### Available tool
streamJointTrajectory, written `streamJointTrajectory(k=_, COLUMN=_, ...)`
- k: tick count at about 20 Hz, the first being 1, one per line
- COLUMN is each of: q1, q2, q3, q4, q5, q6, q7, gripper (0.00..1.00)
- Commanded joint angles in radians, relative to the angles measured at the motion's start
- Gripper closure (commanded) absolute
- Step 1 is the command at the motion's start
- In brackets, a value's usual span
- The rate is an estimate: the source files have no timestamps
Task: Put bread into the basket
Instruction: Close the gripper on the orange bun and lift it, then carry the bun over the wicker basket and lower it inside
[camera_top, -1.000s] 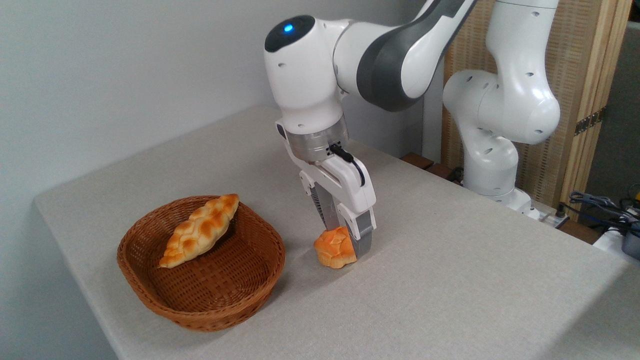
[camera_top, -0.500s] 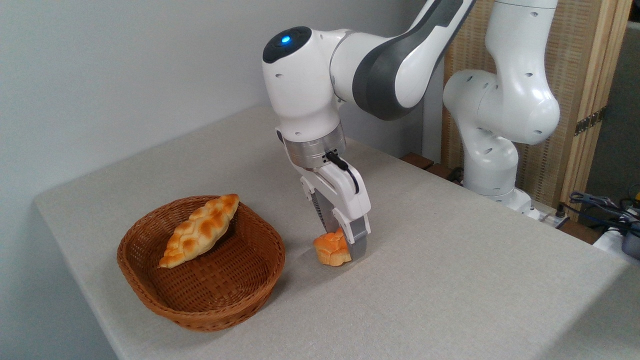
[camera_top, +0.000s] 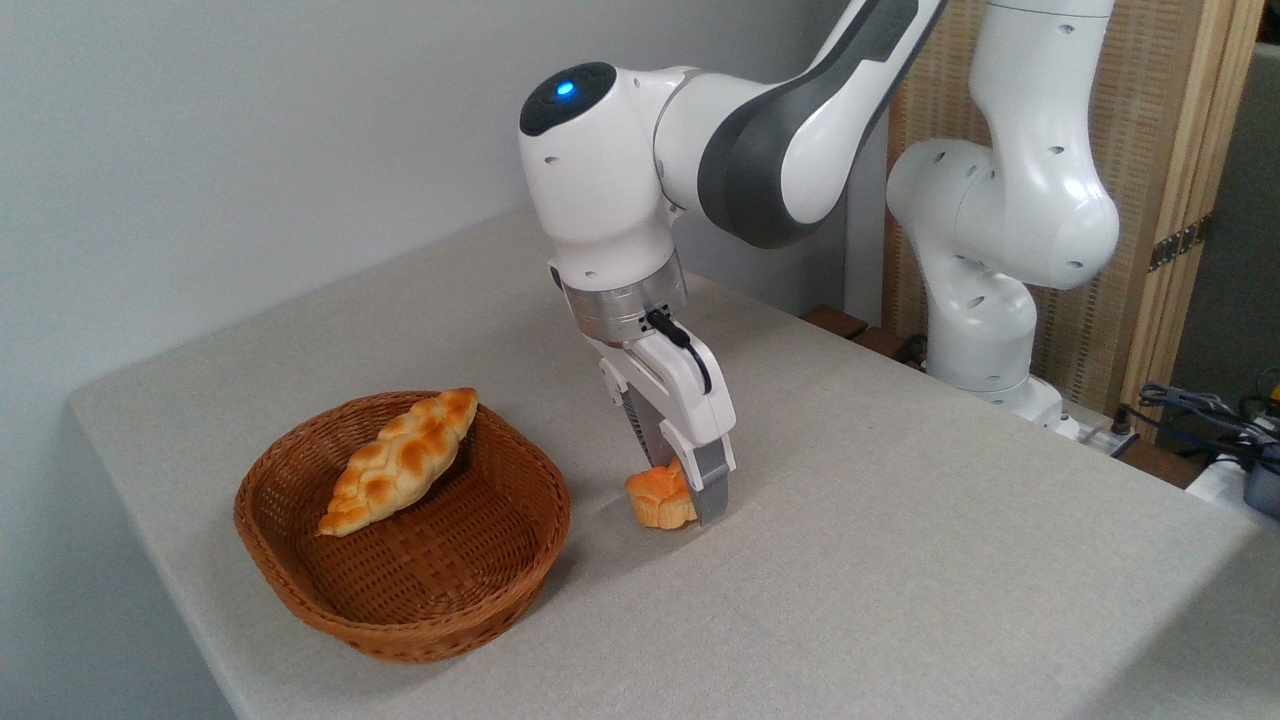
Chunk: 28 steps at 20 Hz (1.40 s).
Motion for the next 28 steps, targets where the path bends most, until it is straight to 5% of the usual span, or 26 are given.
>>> streamJointTrajectory(k=1, q1=-0.004, q2=0.014, q3=0.007, q4=-0.007, q5=0.019, q6=0.02, q7=0.012, gripper=0.98)
streamJointTrajectory(k=6, q1=-0.004, q2=0.014, q3=0.007, q4=0.019, q5=0.019, q6=0.011, q7=0.008, gripper=0.98)
streamJointTrajectory(k=9, q1=-0.024, q2=0.014, q3=-0.014, q4=0.17, q5=0.017, q6=-0.187, q7=0.012, gripper=0.98)
streamJointTrajectory(k=11, q1=-0.041, q2=0.028, q3=-0.014, q4=0.284, q5=0.0, q6=-0.221, q7=0.009, gripper=0.98)
streamJointTrajectory(k=14, q1=-0.055, q2=0.115, q3=-0.01, q4=0.428, q5=-0.148, q6=-0.195, q7=0.006, gripper=0.94)
streamJointTrajectory(k=16, q1=-0.055, q2=0.152, q3=-0.008, q4=0.451, q5=-0.237, q6=-0.076, q7=0.003, gripper=0.89)
streamJointTrajectory(k=20, q1=-0.057, q2=0.221, q3=-0.011, q4=0.448, q5=-0.271, q6=0.086, q7=0.011, gripper=0.68)
streamJointTrajectory(k=24, q1=-0.057, q2=0.243, q3=-0.011, q4=0.419, q5=-0.27, q6=0.089, q7=0.014, gripper=0.44)
streamJointTrajectory(k=25, q1=-0.057, q2=0.244, q3=-0.011, q4=0.412, q5=-0.268, q6=0.089, q7=0.012, gripper=0.35)
streamJointTrajectory(k=26, q1=-0.057, q2=0.25, q3=-0.011, q4=0.402, q5=-0.267, q6=0.089, q7=0.012, gripper=0.12)
streamJointTrajectory(k=28, q1=-0.057, q2=0.256, q3=-0.011, q4=0.398, q5=-0.256, q6=0.09, q7=0.014, gripper=0.0)
